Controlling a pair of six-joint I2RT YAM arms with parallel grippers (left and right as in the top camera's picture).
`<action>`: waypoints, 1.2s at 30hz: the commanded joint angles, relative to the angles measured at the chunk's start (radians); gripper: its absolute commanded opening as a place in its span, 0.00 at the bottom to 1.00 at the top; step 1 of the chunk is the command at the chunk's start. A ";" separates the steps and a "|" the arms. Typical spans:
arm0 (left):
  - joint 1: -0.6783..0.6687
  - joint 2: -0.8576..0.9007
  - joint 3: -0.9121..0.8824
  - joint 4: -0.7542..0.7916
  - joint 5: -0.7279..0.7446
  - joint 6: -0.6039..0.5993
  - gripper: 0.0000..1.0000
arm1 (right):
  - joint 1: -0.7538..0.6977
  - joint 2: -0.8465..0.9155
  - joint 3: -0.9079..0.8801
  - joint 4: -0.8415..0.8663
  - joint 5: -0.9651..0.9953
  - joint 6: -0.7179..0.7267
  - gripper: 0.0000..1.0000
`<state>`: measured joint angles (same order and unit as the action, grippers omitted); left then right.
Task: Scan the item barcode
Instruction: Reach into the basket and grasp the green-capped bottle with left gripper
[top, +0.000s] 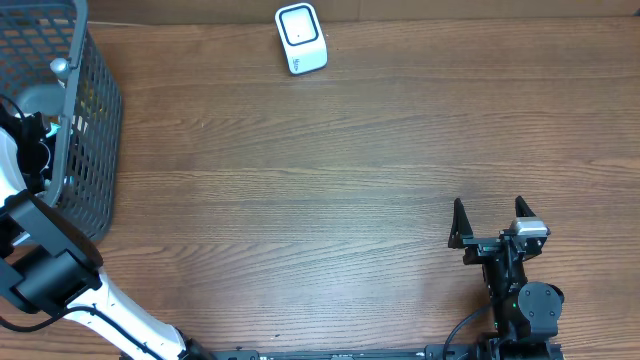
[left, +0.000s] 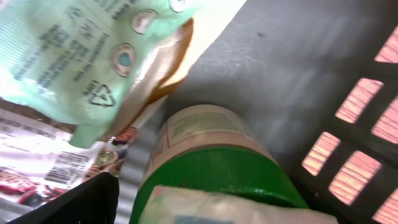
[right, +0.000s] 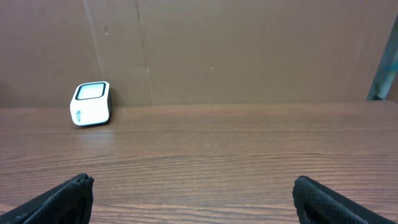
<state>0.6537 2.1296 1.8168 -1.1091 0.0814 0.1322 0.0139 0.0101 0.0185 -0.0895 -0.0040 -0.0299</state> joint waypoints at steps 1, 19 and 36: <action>-0.006 0.005 -0.006 0.003 -0.046 -0.003 0.86 | -0.002 -0.007 -0.011 0.006 -0.008 -0.004 1.00; -0.006 -0.025 0.247 -0.118 -0.047 -0.055 0.59 | -0.002 -0.007 -0.011 0.006 -0.008 -0.004 1.00; -0.039 -0.296 0.757 -0.205 0.158 -0.353 0.56 | -0.002 -0.007 -0.011 0.006 -0.008 -0.004 1.00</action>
<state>0.6453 1.9308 2.5401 -1.3048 0.1268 -0.1291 0.0139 0.0101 0.0185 -0.0898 -0.0040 -0.0299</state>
